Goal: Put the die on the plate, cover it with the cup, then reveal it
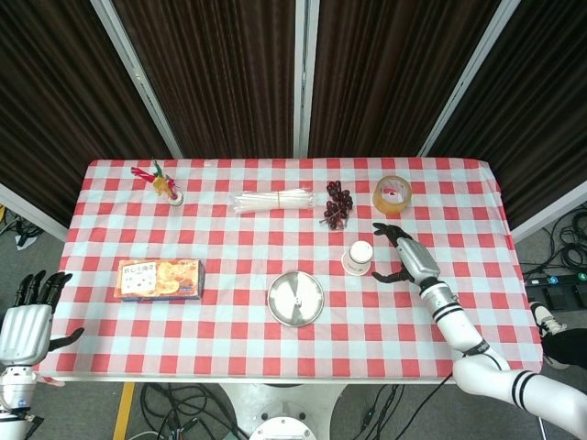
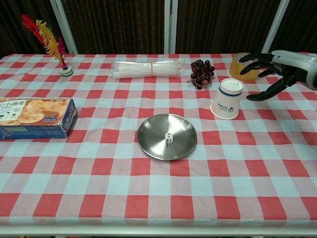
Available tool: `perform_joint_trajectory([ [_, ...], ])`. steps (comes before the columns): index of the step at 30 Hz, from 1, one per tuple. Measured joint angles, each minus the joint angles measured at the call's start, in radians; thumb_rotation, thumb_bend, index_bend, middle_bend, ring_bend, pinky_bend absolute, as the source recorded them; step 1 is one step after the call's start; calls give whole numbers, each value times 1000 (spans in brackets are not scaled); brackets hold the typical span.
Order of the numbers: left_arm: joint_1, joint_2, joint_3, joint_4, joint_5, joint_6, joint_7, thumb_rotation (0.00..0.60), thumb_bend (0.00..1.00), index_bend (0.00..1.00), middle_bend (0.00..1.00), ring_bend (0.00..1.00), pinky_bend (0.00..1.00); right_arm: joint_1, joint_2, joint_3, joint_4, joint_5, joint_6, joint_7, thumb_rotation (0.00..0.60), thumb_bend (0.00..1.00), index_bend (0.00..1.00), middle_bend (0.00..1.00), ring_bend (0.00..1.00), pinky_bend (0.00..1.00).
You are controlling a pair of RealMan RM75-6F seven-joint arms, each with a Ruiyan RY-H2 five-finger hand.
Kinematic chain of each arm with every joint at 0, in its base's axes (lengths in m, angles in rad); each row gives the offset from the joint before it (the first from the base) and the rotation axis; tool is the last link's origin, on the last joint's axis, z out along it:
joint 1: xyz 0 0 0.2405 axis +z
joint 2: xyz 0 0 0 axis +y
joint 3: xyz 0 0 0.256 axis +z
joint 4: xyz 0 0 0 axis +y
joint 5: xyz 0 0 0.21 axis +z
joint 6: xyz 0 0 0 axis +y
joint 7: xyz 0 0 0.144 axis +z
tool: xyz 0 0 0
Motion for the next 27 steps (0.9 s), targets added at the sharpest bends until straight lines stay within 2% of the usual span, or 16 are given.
perform_joint_trajectory([
  [5, 1, 1, -1, -2, -3, 0, 0, 600, 0, 142, 129, 21, 18, 27, -57, 8, 77, 12, -57, 40, 600, 167, 176, 178, 23, 97],
  [10, 2, 1, 1, -1, -3, 0, 0, 600, 0, 143, 129, 22, 18, 37, -82, 12, 110, 15, -80, 63, 600, 220, 249, 189, 26, 98],
  [15, 4, 1, 0, -1, -4, 4, -1, 600, 0, 142, 129, 22, 18, 43, -111, 27, 148, 15, -90, 112, 600, 307, 455, 245, 54, 97],
  [17, 6, 2, 1, -2, -3, 7, -1, 600, 0, 143, 129, 22, 17, 40, -117, 31, 153, 1, -81, 134, 600, 325, 507, 263, 60, 97],
  [22, 7, 6, 2, -6, -2, 8, 4, 600, 0, 143, 129, 22, 18, 29, -95, 27, 96, -82, -51, 217, 600, 327, 530, 276, 61, 97],
  [27, 9, 9, 2, -11, 1, 14, 8, 600, 0, 143, 129, 21, 18, 34, -54, 0, -1, -240, -11, 305, 600, 327, 532, 280, 61, 92],
])
